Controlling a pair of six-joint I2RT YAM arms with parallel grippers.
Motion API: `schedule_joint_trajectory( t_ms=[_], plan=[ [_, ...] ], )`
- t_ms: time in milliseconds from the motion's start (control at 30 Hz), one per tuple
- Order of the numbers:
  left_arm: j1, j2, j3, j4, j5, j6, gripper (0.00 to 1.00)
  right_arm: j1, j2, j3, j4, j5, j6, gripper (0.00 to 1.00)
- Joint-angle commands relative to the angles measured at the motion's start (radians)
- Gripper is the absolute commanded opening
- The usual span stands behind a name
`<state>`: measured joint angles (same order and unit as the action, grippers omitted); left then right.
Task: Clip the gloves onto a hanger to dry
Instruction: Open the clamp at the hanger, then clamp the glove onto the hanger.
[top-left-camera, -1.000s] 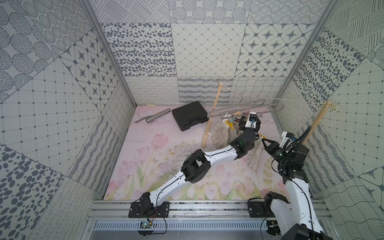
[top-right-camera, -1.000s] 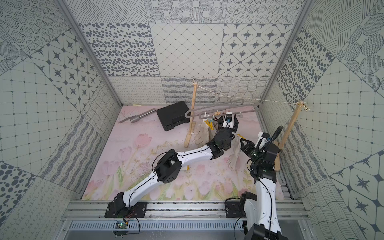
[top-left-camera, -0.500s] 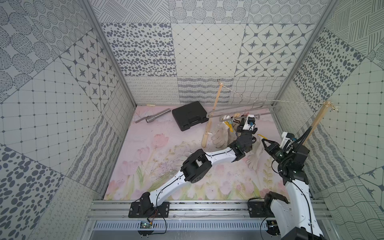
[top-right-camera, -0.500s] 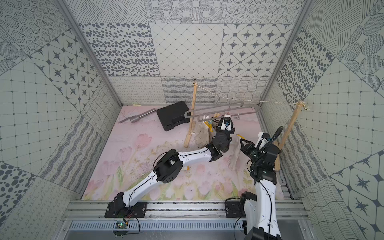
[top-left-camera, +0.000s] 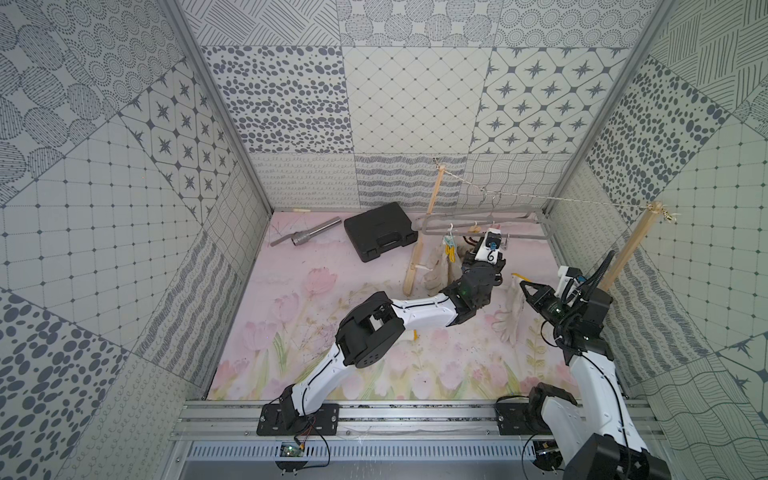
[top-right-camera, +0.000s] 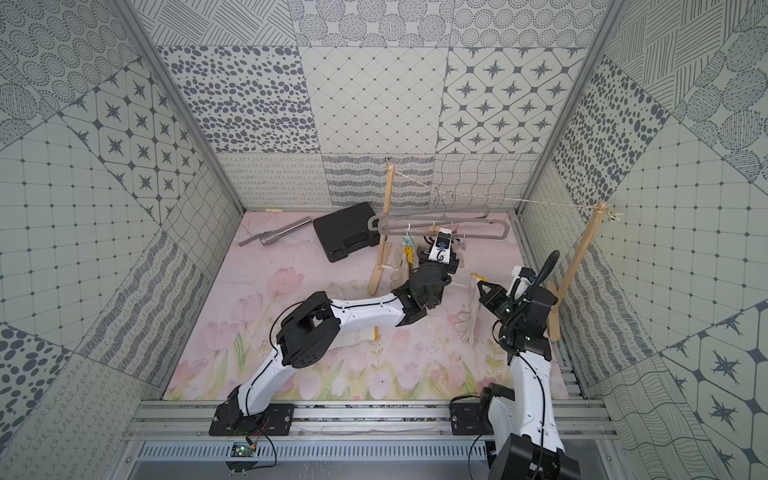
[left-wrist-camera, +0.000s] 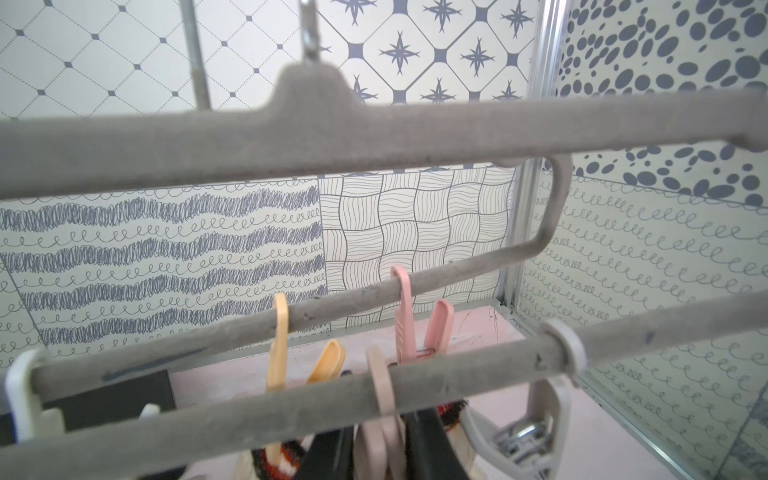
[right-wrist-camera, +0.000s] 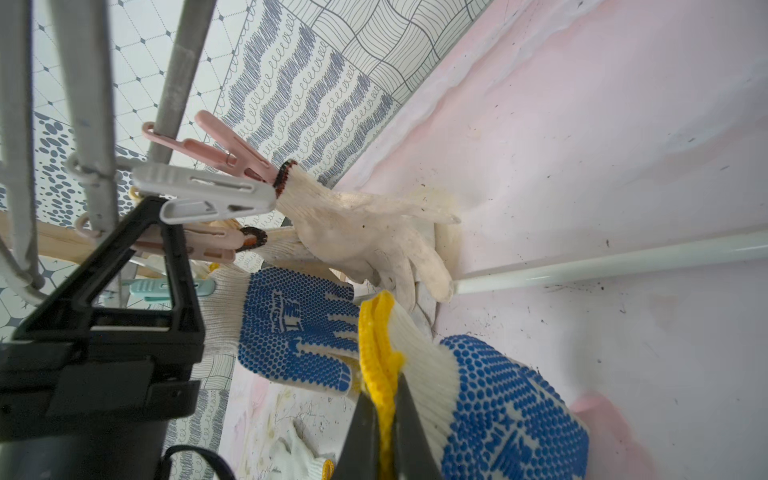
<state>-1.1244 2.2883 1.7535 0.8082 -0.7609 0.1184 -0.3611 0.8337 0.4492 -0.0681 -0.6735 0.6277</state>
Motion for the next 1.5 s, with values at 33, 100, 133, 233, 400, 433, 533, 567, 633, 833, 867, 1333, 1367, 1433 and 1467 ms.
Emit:
schedule_joint_trajectory(
  t_ms=[33, 100, 133, 233, 400, 433, 533, 567, 633, 833, 867, 1333, 1367, 1433, 1467],
  plan=[
    [0.005, -0.127, -0.051, -0.299, 0.174, -0.231, 0.1, 0.015, 0.028, 0.045, 0.091, -0.063, -0.04, 0.03],
    [0.008, -0.152, -0.043, -0.402, 0.222, -0.293, 0.09, 0.034, 0.046, 0.046, 0.136, -0.137, -0.063, 0.03],
    [0.008, -0.163, -0.037, -0.442, 0.243, -0.321, 0.08, 0.042, 0.046, 0.048, 0.144, -0.159, -0.072, 0.03],
    [0.008, -0.19, -0.018, -0.546, 0.299, -0.39, 0.03, 0.074, 0.013, 0.049, 0.152, -0.182, -0.094, 0.02],
    [0.009, -0.227, 0.014, -0.685, 0.374, -0.468, 0.01, 0.122, -0.036, 0.067, 0.146, -0.248, -0.153, 0.01],
    [0.009, -0.231, 0.023, -0.716, 0.391, -0.483, 0.01, 0.124, -0.039, 0.066, 0.146, -0.257, -0.156, 0.01],
    [0.017, -0.24, 0.053, -0.808, 0.441, -0.536, 0.01, 0.129, -0.057, 0.059, 0.145, -0.241, -0.157, 0.0],
    [0.02, -0.244, 0.059, -0.833, 0.458, -0.557, 0.01, 0.131, -0.066, 0.053, 0.143, -0.231, -0.157, 0.0],
    [0.027, -0.252, 0.063, -0.865, 0.483, -0.583, 0.0, 0.133, -0.077, 0.047, 0.141, -0.218, -0.154, 0.0],
    [0.031, -0.262, 0.063, -0.887, 0.502, -0.595, 0.0, 0.172, -0.096, 0.024, 0.164, -0.165, -0.131, 0.0],
    [0.031, -0.262, 0.068, -0.893, 0.503, -0.598, 0.0, 0.189, -0.101, 0.023, 0.163, -0.145, -0.135, 0.0],
    [0.038, -0.224, 0.159, -0.97, 0.49, -0.611, 0.0, 0.461, -0.342, -0.102, 0.066, 0.448, -0.189, 0.0],
    [0.038, -0.222, 0.163, -0.972, 0.489, -0.612, 0.0, 0.465, -0.348, -0.107, 0.065, 0.465, -0.191, 0.0],
    [0.038, -0.218, 0.168, -0.976, 0.489, -0.614, 0.0, 0.47, -0.35, -0.11, 0.065, 0.488, -0.199, 0.0],
    [0.039, -0.218, 0.172, -0.979, 0.488, -0.615, 0.0, 0.471, -0.35, -0.111, 0.067, 0.493, -0.203, 0.0]
  ],
)
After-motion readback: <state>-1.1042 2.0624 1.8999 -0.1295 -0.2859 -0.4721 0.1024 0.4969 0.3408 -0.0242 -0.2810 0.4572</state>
